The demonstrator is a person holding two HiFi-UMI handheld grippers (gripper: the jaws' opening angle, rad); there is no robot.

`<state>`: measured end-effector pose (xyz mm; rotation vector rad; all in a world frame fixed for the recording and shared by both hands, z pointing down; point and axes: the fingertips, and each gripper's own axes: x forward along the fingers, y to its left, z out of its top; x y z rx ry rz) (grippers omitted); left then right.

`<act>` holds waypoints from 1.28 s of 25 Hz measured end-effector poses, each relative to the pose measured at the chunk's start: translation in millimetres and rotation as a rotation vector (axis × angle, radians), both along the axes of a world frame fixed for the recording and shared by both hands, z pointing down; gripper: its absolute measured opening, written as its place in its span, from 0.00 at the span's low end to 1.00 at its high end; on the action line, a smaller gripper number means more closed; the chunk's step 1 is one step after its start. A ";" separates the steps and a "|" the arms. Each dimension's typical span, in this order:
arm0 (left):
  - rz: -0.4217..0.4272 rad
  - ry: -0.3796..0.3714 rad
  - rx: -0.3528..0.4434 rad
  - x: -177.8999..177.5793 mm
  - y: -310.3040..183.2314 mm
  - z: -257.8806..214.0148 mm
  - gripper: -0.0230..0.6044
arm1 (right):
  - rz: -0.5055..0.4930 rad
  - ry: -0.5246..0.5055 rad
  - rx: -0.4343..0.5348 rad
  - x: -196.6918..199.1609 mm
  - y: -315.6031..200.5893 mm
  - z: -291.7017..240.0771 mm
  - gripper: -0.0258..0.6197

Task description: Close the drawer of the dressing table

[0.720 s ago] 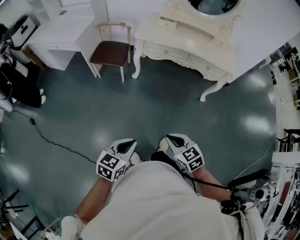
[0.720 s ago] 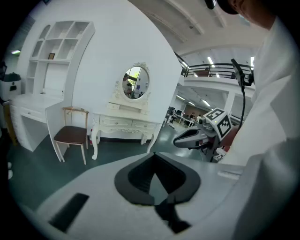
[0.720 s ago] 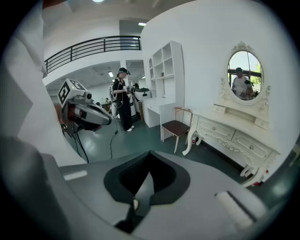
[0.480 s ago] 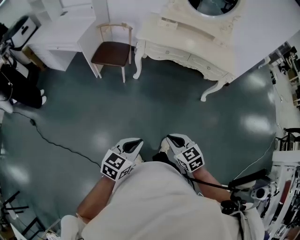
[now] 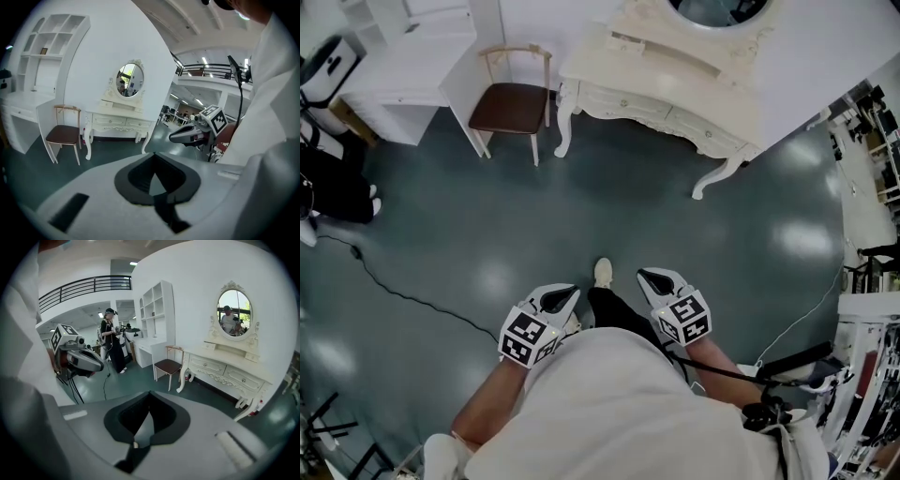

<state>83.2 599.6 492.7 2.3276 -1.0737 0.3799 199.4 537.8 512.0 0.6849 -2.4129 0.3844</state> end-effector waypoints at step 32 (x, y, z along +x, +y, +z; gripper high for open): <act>0.020 -0.062 0.027 -63.1 -442.6 -18.2 0.04 | 0.099 -0.052 -0.041 -54.7 -449.4 43.3 0.08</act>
